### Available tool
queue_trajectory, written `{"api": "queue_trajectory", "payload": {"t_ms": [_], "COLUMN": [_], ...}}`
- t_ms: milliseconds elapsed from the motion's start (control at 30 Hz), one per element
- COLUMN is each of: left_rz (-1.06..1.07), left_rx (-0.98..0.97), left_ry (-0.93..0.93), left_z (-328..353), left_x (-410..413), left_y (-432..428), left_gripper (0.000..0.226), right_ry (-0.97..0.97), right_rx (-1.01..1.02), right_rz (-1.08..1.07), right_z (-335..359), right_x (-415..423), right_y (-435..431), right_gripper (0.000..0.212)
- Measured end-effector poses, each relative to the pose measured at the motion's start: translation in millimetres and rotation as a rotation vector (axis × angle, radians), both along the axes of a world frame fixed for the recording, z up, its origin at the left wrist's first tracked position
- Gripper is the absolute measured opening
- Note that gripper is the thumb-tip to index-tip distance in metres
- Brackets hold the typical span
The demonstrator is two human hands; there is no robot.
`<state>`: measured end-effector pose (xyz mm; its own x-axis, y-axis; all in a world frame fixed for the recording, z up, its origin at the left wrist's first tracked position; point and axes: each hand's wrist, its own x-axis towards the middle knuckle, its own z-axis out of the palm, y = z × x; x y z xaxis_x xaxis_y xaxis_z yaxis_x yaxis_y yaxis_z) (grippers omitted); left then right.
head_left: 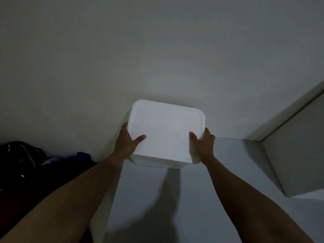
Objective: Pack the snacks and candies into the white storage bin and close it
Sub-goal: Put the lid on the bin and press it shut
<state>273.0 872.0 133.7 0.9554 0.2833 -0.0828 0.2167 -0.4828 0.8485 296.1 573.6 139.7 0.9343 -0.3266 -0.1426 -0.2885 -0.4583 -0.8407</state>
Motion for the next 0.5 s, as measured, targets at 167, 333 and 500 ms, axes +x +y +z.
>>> {"api": "queue_trajectory", "payload": {"t_ms": [167,333,500], "left_rz": [0.023,0.07,0.117], "left_rx": [-0.021,-0.021,0.005], "left_ry": [0.036,0.042,0.032], "left_z": [-2.9,-7.3,-9.0], "left_x": [15.1,20.0,19.0], "left_y": [0.4,-2.4,-6.2], "left_gripper": [0.09,0.094,0.095], "right_ry": [0.005,0.019,0.021], "right_rx": [-0.023,-0.067,-0.098], "right_rz": [0.008,-0.005,-0.035], "right_z": [-1.1,-6.0,-9.5], "right_x": [24.6,31.6,32.4], "right_y": [5.1,7.0,11.8], "right_gripper": [0.059,0.047,0.041]}}
